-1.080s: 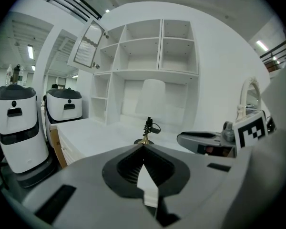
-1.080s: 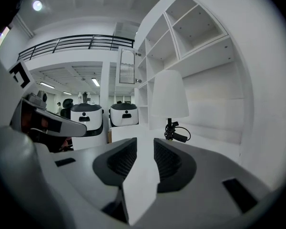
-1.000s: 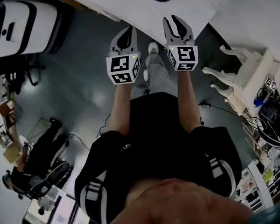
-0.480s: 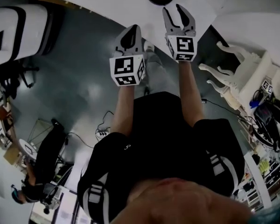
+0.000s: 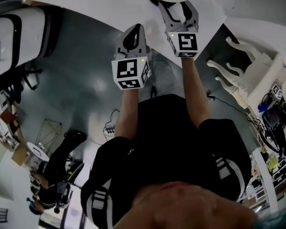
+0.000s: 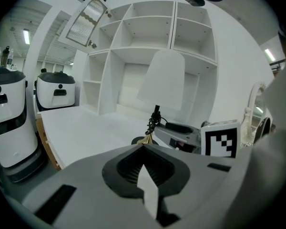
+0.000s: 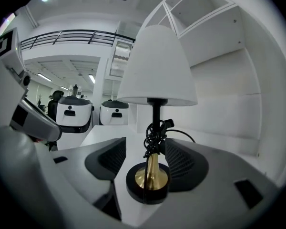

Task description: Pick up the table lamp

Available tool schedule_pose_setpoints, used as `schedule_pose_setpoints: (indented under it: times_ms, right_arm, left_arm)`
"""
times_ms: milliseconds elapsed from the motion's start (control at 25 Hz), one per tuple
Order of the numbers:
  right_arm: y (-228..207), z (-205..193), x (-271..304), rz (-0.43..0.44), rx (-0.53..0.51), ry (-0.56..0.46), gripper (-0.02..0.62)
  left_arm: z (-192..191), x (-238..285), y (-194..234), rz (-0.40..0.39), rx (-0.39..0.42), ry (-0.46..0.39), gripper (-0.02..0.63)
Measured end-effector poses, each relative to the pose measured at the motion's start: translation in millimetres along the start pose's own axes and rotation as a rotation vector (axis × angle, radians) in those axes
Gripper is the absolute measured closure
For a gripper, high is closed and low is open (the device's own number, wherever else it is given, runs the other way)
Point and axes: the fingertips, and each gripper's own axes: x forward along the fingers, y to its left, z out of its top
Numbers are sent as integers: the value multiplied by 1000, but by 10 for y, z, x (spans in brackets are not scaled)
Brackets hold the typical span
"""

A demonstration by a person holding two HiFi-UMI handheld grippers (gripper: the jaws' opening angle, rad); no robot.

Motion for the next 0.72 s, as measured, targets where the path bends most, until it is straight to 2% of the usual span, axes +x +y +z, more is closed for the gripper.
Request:
schedule_pose_setpoints:
  times_ms: [240,440,560,720]
  right_arm:
    - [-133,116,179,-44,-61,-60,345]
    - [-173,53,403,-51,-99,-57,342]
    - [-234,23,494,-64,-120,-59,342]
    - [-264,-6,621,-75,-171,-50,318]
  left_arm:
    - [-44,184,146,22,-9,35,597]
    - [-97,315,235,27,-13,59,597]
    - [-110,373,259,18,-47,63,597]
    - [-66,425,289,8,-58,59,597]
